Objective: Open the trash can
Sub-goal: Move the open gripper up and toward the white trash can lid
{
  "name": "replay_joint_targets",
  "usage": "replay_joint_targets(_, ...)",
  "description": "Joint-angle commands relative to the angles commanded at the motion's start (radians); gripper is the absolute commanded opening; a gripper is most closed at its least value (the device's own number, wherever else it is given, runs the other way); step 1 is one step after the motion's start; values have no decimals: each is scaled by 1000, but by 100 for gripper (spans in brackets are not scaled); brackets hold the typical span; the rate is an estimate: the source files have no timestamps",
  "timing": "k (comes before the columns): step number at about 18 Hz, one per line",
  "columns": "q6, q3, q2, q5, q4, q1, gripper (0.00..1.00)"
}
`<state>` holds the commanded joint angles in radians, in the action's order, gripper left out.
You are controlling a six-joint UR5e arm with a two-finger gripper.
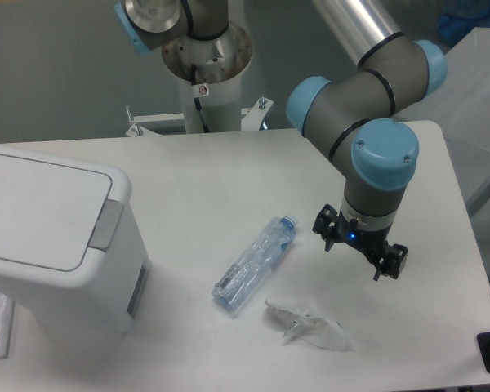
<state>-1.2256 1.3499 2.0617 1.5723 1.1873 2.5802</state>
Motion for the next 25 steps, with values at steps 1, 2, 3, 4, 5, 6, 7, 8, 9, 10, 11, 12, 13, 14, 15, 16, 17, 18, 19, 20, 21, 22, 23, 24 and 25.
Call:
replay_joint_targets(1,0,0,0,2,0,0,100)
replay_joint_targets(2,2,3,0,-3,0,0,100)
replay_joint_targets(3,0,3,0,-3,0,-2,100)
replay_joint_targets(4,-2,5,-5,-5,0,-2,100)
replay_joint_targets(5,-2,8,-6,-6,-2,-2,100)
replay_joint_targets(6,0,20,-6,-8,-5,-5,100)
replay_joint_targets(7,0,28,-5,-6,-18,-12,100)
replay_joint_targets(8,0,40,-5,-9,-41,-14,100)
replay_joint_targets(9,2,61,-6,-12,-73,-15,100)
replay_joint_targets(10,18,77,-8,-14,-109,-15,100)
replay_joint_targets(11,44,89,-11,-24,-138,-14,100)
replay_joint_targets(12,69,89,-12,-47,-147,-15,100)
replay_joint_targets(13,110,83,-15,-73,-147,-17,100)
replay_joint_targets(14,174,83,-31,-101,-147,-17,100)
replay_joint_targets(15,248,83,-47,-139,-146,-17,100)
replay_joint_targets(16,270,78,-51,-161,-146,-17,100)
replay_joint_targets(17,270,75,-64,-184,-147,-17,100)
replay_joint_targets(18,271,75,-77,-233,-147,-14,100)
replay_joint_targets(19,276,80,-81,-292,-147,-12,100)
replay_joint_targets(20,279,78,-90,-337,-146,-12,100)
replay_joint_targets(21,281,77,-113,-359,-140,-11,100)
replay_joint_targets(22,299,78,-135,-380,-135,-12,100)
replay_joint_targets(23,333,77,-146,-409,-132,-12,100)
replay_joint_targets(24,360,78,-156,-452,-126,-14,100)
replay_joint_targets(25,386,75,-167,-495,-123,-15,100)
